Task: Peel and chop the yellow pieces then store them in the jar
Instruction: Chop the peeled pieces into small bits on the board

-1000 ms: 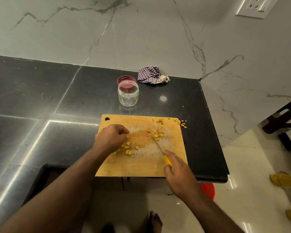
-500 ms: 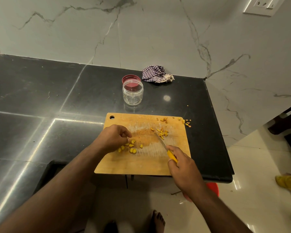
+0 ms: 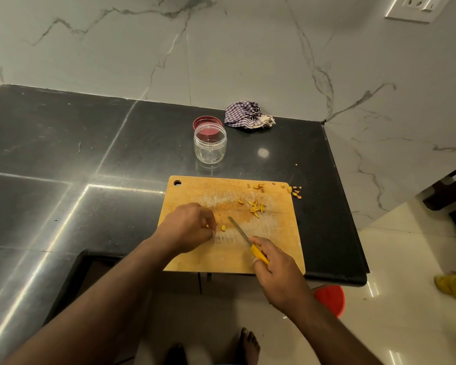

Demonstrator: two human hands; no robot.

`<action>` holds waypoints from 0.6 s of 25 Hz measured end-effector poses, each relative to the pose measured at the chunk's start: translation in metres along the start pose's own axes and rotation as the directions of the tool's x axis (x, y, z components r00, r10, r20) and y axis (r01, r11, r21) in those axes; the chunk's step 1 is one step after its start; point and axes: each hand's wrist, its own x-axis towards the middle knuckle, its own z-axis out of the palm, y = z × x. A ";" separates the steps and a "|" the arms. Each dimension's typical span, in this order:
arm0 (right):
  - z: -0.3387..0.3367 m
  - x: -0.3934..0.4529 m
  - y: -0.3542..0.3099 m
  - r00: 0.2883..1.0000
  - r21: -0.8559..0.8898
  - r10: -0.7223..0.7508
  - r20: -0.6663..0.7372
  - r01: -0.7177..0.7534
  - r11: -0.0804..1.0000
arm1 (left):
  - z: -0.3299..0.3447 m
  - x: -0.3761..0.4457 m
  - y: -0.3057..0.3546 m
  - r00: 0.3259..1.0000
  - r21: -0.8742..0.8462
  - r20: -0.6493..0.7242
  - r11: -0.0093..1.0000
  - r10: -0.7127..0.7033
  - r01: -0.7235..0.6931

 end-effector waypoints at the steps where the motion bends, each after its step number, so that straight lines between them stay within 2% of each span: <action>1: 0.002 -0.002 -0.001 1.000 0.000 -0.003 0.004 0.003 1.000 | -0.003 0.001 0.000 0.999 -0.107 -0.016 0.994 -0.036 0.034; 3: 0.007 -0.007 -0.004 1.000 -0.002 -0.023 0.012 0.023 1.000 | -0.008 0.005 0.000 0.992 -0.255 -0.052 0.962 -0.118 0.101; 6: 0.011 -0.012 -0.009 0.999 0.017 -0.040 0.037 0.039 0.999 | -0.011 0.011 -0.002 0.984 -0.326 -0.082 0.937 -0.158 0.123; 12: -0.005 -0.005 -0.005 0.998 0.056 0.023 -0.054 -0.020 0.998 | 0.008 0.031 0.014 0.989 -0.306 -0.059 0.946 -0.135 0.111; 15: -0.011 -0.003 -0.002 0.996 0.062 0.053 -0.068 -0.049 0.997 | 0.017 0.044 0.025 0.994 -0.239 -0.047 0.967 -0.099 0.085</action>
